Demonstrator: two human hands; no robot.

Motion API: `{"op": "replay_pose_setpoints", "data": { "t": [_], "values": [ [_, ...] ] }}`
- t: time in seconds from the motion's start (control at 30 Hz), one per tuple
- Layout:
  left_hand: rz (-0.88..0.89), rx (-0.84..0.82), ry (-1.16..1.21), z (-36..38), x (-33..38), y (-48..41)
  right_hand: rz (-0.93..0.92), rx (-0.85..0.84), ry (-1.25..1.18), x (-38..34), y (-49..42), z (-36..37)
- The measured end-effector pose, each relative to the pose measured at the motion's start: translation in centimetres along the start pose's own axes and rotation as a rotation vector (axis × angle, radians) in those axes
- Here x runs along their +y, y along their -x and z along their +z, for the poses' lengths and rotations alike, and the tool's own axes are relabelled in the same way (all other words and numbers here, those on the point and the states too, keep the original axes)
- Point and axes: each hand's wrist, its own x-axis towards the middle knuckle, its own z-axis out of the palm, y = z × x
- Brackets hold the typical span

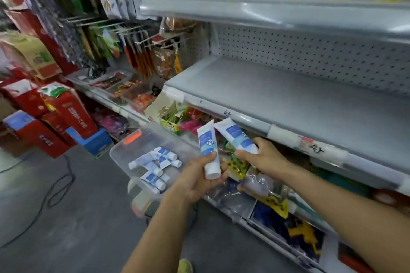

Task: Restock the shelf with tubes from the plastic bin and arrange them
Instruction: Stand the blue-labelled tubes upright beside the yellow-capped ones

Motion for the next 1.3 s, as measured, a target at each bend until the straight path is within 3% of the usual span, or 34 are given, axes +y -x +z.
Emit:
{"op": "replay_pose_setpoints", "data": {
  "t": [0.27, 0.43, 0.63, 1.0, 1.17, 1.3],
  "values": [
    [0.344, -0.064, -0.379, 13.6, -7.5, 8.4, -0.185, 0.219, -0.099, 2.1, 14.6, -12.0],
    [0.437, -0.182, -0.646, 20.5, -9.8, 12.1, -0.159, 0.313, -0.224, 3.0, 21.1, -18.1],
    [0.504, -0.245, -0.641, 27.6, -9.7, 15.0, -0.168, 0.412, -0.307, 2.3, 26.0, -23.2],
    [0.745, -0.356, -0.723, 36.4, -7.7, 14.8, -0.328, 0.756, -0.383, -1.2, 26.4, -33.7],
    [0.875, -0.372, -0.736, 39.1, -5.7, 13.1, -0.393, 0.892, -0.316, -3.4, 23.4, -38.3],
    [0.953, -0.356, -0.753, 40.7, -4.0, 11.2, -0.313, 0.919, -0.175, -4.0, 20.0, -41.2]
  ]
}}
